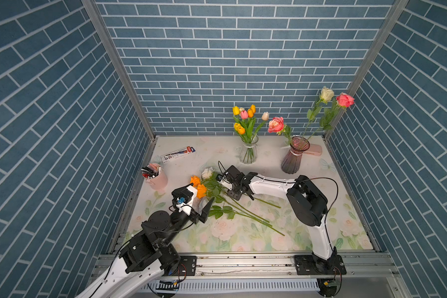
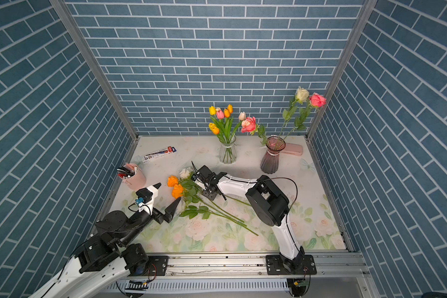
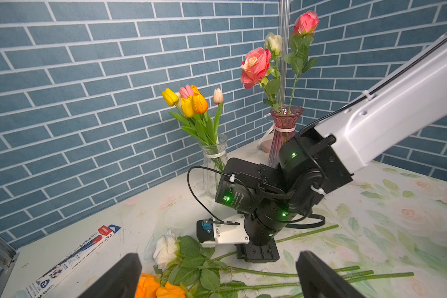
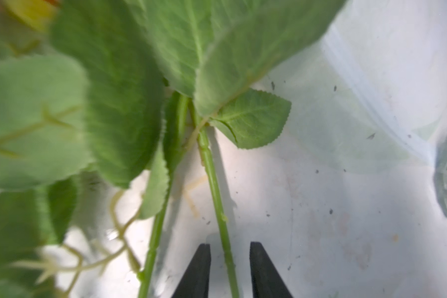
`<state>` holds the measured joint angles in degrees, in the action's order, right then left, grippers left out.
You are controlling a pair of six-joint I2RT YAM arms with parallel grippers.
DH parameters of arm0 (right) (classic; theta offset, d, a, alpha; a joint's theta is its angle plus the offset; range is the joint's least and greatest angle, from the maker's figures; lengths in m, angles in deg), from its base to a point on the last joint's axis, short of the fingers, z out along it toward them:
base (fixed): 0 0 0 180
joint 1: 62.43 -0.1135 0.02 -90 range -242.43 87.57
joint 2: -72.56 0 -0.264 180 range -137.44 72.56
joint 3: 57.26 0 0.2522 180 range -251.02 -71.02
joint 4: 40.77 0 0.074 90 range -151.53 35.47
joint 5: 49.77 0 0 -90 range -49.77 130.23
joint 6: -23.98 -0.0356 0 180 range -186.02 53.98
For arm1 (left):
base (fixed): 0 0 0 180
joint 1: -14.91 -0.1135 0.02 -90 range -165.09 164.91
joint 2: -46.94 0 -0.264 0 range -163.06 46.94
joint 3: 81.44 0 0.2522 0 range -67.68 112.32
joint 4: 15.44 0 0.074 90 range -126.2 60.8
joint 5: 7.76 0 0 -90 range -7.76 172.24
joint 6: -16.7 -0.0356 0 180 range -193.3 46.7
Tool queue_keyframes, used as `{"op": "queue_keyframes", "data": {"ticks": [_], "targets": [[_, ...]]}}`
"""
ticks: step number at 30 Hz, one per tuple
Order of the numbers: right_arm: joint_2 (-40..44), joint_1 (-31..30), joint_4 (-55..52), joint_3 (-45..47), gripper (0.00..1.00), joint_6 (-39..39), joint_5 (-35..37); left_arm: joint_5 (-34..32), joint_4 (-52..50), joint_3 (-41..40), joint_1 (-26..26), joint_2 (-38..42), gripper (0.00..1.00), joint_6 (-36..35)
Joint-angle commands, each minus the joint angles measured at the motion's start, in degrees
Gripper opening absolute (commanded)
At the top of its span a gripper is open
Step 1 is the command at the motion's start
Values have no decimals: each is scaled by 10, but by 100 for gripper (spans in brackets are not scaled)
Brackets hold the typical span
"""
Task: Arrange the flowers in different vases according to their variety
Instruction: Pick up many flowers from the center of the board.
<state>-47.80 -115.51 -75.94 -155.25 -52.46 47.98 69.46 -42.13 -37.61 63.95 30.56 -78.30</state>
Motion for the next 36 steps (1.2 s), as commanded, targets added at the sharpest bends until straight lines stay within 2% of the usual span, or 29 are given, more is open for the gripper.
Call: {"op": "queue_keyframes", "data": {"ticks": [1, 8, 9, 12, 15, 18, 22, 28, 36], "targets": [[-24, 12, -6, -14, 30, 6, -32, -1, 9, -6, -3, 3, 100, -6], [-40, 13, -14, -21, 26, 7, -70, -1, 9, -5, -3, 3, 100, -5], [-40, 13, -16, -21, 22, 7, -79, -1, 8, -6, -3, 2, 100, -6], [-39, 13, -22, -18, 0, 5, -98, -1, 7, -6, -3, 4, 100, -5], [-27, 13, -21, -6, 0, -7, -94, -1, 7, -6, -3, 5, 100, -5], [-3, 13, -17, 8, 0, -35, -57, 0, 6, -6, -3, 6, 100, -5], [73, 10, 13, 55, 0, -77, 0, 1, 6, -6, -3, 7, 100, -5], [170, -4, 32, 97, 0, -87, 46, 3, 6, -6, -3, 7, 100, -5], [172, -35, -14, 70, 0, -51, 139, 2, 6, -6, -3, 7, 100, -5]]}}
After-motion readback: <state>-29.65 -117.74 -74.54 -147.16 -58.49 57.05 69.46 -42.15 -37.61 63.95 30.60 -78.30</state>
